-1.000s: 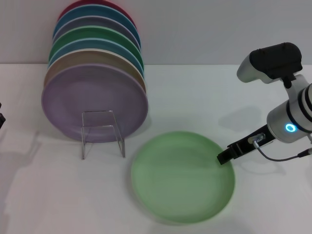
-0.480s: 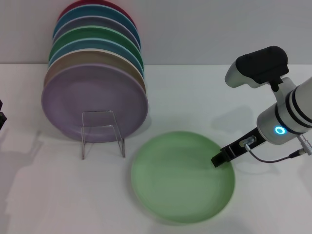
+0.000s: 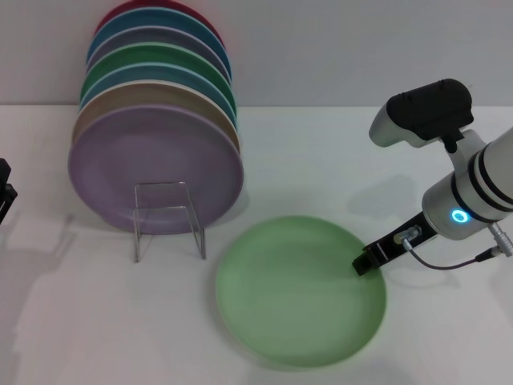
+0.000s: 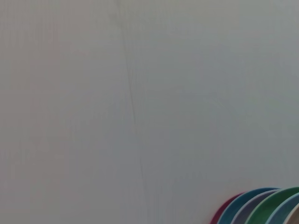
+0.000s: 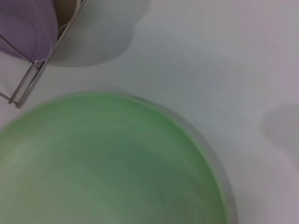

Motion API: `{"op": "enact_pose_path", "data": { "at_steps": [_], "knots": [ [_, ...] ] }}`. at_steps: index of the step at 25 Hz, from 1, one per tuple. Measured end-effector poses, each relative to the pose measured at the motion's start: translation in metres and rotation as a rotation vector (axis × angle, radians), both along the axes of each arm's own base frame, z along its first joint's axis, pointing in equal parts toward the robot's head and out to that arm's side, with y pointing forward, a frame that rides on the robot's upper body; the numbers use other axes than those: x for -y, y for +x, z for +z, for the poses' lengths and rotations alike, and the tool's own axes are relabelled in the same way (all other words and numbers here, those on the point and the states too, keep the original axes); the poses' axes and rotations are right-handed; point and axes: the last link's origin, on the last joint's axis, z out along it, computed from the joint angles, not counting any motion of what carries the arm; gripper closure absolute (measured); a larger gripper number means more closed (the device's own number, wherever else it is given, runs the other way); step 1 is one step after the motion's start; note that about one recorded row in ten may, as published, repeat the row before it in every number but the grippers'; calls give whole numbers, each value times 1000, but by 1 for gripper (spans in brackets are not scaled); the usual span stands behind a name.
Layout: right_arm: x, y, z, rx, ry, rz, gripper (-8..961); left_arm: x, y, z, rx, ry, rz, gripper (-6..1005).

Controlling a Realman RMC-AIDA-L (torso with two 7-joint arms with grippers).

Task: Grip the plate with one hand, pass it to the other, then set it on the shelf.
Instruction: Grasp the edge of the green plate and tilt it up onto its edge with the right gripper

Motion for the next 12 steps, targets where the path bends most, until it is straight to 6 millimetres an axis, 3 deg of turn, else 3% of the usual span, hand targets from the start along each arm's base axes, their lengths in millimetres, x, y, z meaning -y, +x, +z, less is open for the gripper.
{"op": "enact_pose_path", "data": {
  "at_steps": [2, 7, 12],
  "knots": [
    [0, 0, 0, 1, -1, -1, 387, 0, 0, 0, 1, 1, -1, 139],
    [1, 3, -2, 7, -7, -10, 592, 0, 1, 0, 0, -1, -3, 139],
    [1, 4, -2, 10, -11, -10, 701, 1, 1, -1, -1, -6, -9, 139]
  ]
}}
